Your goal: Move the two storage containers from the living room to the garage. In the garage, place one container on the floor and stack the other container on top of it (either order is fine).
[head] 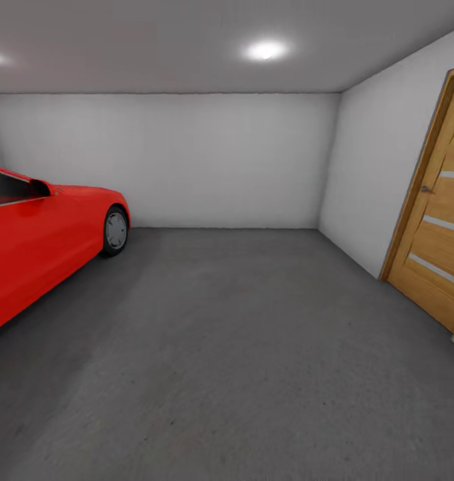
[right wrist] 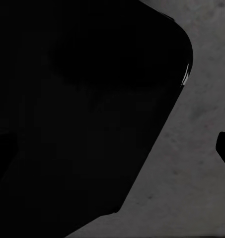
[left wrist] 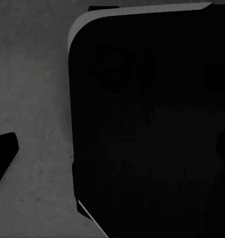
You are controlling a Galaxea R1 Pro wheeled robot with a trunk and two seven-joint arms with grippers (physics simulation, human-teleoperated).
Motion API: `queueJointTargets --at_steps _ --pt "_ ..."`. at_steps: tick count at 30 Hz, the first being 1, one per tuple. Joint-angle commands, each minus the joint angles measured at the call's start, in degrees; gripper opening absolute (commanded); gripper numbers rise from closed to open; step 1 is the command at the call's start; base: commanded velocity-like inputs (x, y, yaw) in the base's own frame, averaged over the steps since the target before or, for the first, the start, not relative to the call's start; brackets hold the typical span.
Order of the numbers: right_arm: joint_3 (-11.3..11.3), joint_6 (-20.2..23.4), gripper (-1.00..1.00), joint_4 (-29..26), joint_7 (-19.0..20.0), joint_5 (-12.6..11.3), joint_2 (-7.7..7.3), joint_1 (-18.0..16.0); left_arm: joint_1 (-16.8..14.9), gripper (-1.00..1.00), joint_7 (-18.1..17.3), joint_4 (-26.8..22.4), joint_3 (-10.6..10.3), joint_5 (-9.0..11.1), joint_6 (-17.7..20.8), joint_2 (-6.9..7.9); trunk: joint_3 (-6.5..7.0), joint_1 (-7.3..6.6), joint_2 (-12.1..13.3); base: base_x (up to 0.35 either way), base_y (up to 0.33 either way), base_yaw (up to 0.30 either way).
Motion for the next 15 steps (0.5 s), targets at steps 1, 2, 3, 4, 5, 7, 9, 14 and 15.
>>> queueJointTargets --at_steps 1,2,3,4,5,7,9,14,15 --pt "0.25 -0.18 1.0 0.01 0.06 -0.26 0.0 0.0 -0.01 1.0 -0.01 -0.01 0.0 0.01 -0.08 0.01 -0.04 0.0 -0.02 0.0 0.0 -0.283" --pt "0.25 -0.18 1.0 0.01 0.06 -0.26 -0.01 0.01 -0.01 1.0 -0.01 -0.01 0.0 0.01 -0.08 0.01 -0.04 0.0 -0.02 0.0 0.0 -0.283" --pt "0.25 -0.18 1.0 0.01 0.06 -0.26 -0.01 0.02 -0.01 1.0 -0.01 -0.01 0.0 0.01 -0.08 0.01 -0.04 0.0 -0.02 0.0 0.0 -0.283" --pt "0.25 -0.18 1.0 0.01 0.06 -0.26 0.0 0.04 -0.01 1.0 -0.01 -0.01 0.0 0.01 -0.08 0.01 -0.04 0.0 -0.02 0.0 0.0 -0.283" --pt "0.25 -0.18 1.0 0.01 0.06 -0.26 0.0 0.02 -0.01 1.0 -0.01 -0.01 0.0 0.01 -0.08 0.01 -0.04 0.0 -0.02 0.0 0.0 -0.283" --pt "0.25 -0.18 1.0 0.01 0.06 -0.26 -0.01 0.01 -0.01 1.0 -0.01 -0.01 0.0 0.01 -0.08 0.01 -0.02 0.0 -0.02 0.0 0.0 -0.283" --pt "0.25 -0.18 1.0 0.01 0.06 -0.26 -0.01 -0.01 -0.01 1.0 -0.01 -0.01 0.0 0.01 -0.08 0.01 0.03 0.0 -0.02 0.0 0.0 -0.28" --pt "0.25 -0.5 1.0 0.01 0.06 -0.26 -0.03 0.02 -0.01 1.0 -0.01 -0.01 0.0 0.01 -0.08 0.01 0.19 0.0 -0.02 0.0 0.0 -0.274" --pt "0.25 -0.6 1.0 0.01 0.06 -0.26 -0.02 0.02 -0.01 1.0 -0.01 -0.01 0.0 0.01 -0.08 0.01 0.22 0.0 -0.02 0.0 0.0 -0.271"
